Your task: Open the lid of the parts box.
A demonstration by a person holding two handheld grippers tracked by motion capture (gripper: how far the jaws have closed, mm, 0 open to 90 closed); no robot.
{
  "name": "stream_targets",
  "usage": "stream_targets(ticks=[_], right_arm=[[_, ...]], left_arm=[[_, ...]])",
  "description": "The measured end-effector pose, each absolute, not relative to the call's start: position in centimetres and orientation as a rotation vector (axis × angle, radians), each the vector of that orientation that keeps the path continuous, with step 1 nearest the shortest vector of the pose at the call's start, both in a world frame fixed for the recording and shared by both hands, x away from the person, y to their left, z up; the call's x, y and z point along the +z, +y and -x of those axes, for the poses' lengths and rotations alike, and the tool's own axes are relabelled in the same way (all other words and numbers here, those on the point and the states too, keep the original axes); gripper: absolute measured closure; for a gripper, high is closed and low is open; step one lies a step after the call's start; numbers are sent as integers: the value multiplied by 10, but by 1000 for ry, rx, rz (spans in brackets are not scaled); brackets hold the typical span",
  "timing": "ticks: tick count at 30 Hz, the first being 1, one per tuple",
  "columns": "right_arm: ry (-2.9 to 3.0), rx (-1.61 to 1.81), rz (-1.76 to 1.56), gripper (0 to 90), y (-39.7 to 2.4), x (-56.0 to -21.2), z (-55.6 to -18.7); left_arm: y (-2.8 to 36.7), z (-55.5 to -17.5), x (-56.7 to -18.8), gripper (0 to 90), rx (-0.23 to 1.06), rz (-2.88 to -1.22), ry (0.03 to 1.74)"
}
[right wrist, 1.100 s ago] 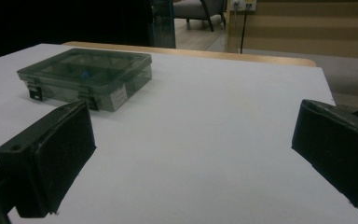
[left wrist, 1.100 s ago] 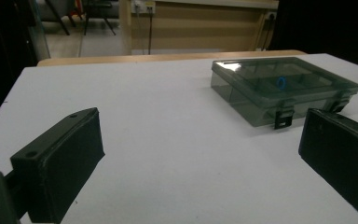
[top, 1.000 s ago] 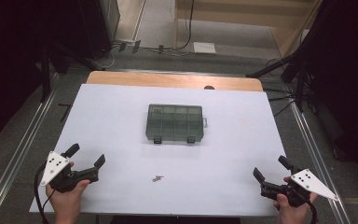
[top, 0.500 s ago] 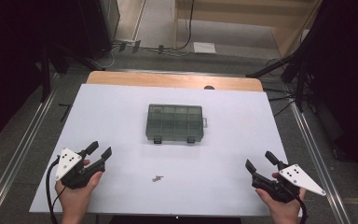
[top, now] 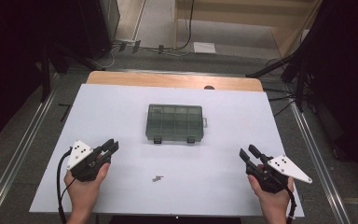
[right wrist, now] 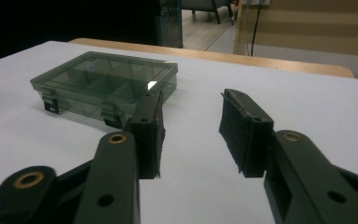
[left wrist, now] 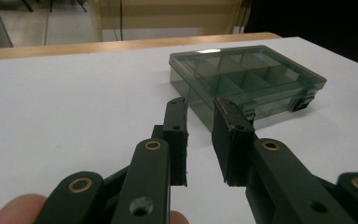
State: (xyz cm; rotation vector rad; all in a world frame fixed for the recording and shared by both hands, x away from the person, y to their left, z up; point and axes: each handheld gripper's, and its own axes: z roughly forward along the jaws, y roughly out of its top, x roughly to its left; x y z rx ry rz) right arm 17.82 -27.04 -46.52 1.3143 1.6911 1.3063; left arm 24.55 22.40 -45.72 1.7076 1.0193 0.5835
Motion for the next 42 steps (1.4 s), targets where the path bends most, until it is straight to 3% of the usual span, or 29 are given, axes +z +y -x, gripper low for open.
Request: stream_targets(ticks=[7,21,42], right_arm=[[1730,1335,-1307,777,-262,-463,-194],[1809,1383,-1247,900,-240,-454,-224],[1901,1384,-1234,900,-222,-442,-276]], left_arm=[[213,-257,-456,843,565,-1723,1030],[194,-278,-453,889,461,-1773,1034],[173,-318,-449,900,455,-1803,1049]])
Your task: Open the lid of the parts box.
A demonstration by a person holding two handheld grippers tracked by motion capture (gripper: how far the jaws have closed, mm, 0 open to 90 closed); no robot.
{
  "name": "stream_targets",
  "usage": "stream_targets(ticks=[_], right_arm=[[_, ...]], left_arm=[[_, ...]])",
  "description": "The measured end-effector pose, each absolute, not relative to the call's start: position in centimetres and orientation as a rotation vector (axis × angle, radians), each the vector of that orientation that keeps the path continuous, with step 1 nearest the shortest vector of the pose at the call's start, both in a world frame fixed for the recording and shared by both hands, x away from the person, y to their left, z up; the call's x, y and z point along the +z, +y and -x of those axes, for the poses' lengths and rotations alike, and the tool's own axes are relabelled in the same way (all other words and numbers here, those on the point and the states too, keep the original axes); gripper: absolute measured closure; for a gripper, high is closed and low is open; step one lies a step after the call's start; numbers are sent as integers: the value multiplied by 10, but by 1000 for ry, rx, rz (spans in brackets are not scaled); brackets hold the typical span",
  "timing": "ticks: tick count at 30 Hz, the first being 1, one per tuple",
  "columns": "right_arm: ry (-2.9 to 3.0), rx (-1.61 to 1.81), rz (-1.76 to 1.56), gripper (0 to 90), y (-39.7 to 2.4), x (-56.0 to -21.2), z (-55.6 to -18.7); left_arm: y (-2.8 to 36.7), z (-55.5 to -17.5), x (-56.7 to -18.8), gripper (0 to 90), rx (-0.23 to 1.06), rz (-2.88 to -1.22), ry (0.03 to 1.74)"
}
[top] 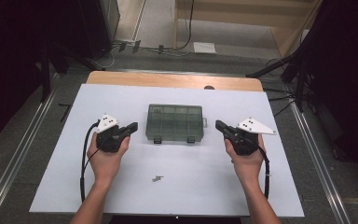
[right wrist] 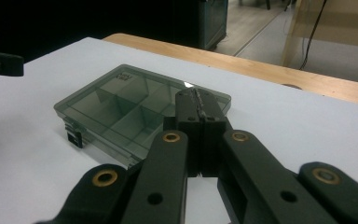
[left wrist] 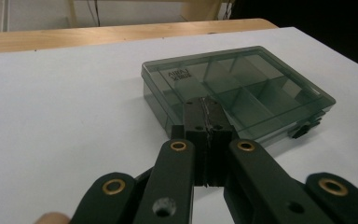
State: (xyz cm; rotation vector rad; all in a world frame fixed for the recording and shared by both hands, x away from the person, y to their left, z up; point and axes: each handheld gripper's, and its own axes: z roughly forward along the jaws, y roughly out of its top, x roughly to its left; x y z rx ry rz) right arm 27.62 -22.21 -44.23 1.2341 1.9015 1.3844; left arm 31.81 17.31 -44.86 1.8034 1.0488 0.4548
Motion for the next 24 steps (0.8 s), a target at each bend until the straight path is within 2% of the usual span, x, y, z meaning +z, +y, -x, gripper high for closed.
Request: stream_targets(ticks=[6,24], right_arm=[[1946,1370,-1242,900,-216,-452,-288],[2098,1230,-1266,900,-200,-481,-300]], left_arm=[[165,-332,-457,900,417,-1843,1058],[164,-335,-473,900,386,-1930,1051]])
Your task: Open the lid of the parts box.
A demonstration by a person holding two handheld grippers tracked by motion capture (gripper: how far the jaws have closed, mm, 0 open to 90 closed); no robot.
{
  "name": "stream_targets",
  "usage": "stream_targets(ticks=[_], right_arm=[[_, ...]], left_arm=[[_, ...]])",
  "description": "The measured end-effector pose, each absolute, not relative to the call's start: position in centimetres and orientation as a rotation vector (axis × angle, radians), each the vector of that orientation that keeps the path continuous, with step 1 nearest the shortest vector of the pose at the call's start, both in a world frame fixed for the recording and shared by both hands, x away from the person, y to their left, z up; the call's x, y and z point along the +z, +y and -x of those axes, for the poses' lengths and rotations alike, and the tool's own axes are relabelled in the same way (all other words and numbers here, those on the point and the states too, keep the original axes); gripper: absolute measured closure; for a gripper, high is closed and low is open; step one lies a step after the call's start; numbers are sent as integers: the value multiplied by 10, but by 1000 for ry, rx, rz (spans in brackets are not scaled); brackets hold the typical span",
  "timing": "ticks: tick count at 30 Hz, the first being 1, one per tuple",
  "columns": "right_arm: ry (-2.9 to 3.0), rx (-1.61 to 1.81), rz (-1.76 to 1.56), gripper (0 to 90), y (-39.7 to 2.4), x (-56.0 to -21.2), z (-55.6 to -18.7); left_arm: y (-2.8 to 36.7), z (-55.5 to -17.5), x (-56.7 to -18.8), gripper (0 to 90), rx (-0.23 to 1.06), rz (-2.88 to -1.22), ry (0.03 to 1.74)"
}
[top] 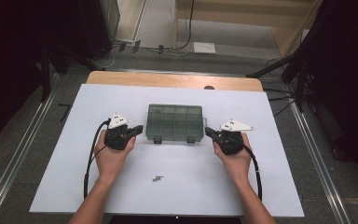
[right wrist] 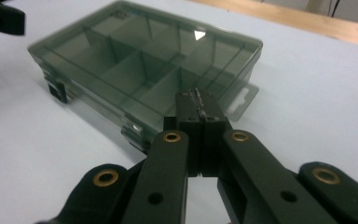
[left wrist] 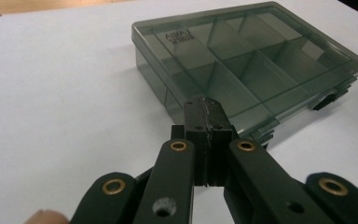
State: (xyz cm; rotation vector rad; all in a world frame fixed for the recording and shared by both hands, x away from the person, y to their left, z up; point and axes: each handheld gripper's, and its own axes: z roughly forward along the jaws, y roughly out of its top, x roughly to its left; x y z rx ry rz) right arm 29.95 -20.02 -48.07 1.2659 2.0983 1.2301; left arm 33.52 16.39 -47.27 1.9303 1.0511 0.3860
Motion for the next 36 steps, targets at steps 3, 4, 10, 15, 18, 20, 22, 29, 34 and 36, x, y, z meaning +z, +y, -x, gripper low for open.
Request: stream_targets(ticks=[3,4,10,15,18,20,22,29,34,36], right_arm=[[2109,1217,-1282,900,-202,-487,-301],[2111,1215,-1292,900,-203,-489,-301],[2160,1167,-1313,900,-204,-500,-299],[2180,1151,-1313,900,-205,-505,-299],[2195,1144,-1309,900,-203,-506,-299],[2204,1145,-1310,900,-202,-507,-299],[2212,1137,-1308,900,-201,-508,-300],[2233,1129,-1296,900,-198,-510,-300],[2228,1128,-1294,900,-198,-511,-300],[2229,1127,-1292,900,-198,-511,-300]], left_arm=[[164,-333,-476,900,366,-1947,1048],[164,-333,-476,900,366,-1947,1048],[162,-330,-482,900,327,-1970,1048],[165,-331,-488,900,305,-1980,1071],[164,-331,-490,900,294,-1990,1074],[162,-331,-492,900,283,-2004,1068],[160,-331,-495,900,275,-2018,1070],[159,-332,-497,900,269,-2025,1081],[158,-332,-497,900,267,-2033,1073],[158,-332,-497,900,268,-2032,1076]])
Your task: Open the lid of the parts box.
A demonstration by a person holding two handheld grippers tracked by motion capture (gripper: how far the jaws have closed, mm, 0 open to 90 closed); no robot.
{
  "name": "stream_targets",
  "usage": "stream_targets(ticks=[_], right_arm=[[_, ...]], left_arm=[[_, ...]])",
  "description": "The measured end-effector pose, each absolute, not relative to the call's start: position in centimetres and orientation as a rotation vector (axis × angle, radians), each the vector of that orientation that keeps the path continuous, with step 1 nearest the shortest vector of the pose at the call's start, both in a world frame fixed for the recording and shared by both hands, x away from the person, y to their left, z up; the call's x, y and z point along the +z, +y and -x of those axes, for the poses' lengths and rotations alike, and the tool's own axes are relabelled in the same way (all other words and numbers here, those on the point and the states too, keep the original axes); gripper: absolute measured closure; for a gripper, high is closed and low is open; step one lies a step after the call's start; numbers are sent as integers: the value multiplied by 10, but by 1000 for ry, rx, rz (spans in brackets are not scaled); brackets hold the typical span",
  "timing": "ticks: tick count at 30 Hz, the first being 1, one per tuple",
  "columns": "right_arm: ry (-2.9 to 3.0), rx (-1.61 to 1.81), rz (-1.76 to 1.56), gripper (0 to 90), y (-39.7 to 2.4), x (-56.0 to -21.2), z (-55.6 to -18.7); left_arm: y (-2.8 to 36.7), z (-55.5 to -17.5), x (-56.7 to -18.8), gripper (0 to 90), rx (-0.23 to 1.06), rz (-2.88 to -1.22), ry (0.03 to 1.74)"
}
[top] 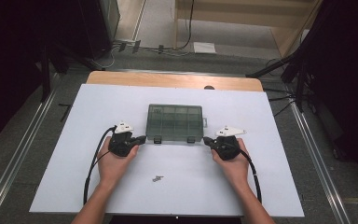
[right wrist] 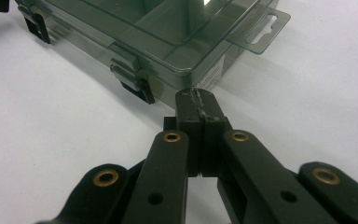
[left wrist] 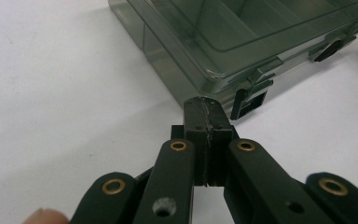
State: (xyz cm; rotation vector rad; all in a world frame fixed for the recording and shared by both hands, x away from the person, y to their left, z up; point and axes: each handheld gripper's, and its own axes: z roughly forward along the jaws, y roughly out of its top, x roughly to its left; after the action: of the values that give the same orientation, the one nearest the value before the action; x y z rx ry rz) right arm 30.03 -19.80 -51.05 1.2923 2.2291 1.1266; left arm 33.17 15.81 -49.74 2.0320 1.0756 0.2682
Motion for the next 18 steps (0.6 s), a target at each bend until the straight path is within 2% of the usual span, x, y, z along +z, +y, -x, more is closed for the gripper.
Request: stream_targets(ticks=[18], right_arm=[[2226,1145,-1280,900,-198,-509,-300]], left_arm=[[159,-331,-496,900,278,-2035,1063]])
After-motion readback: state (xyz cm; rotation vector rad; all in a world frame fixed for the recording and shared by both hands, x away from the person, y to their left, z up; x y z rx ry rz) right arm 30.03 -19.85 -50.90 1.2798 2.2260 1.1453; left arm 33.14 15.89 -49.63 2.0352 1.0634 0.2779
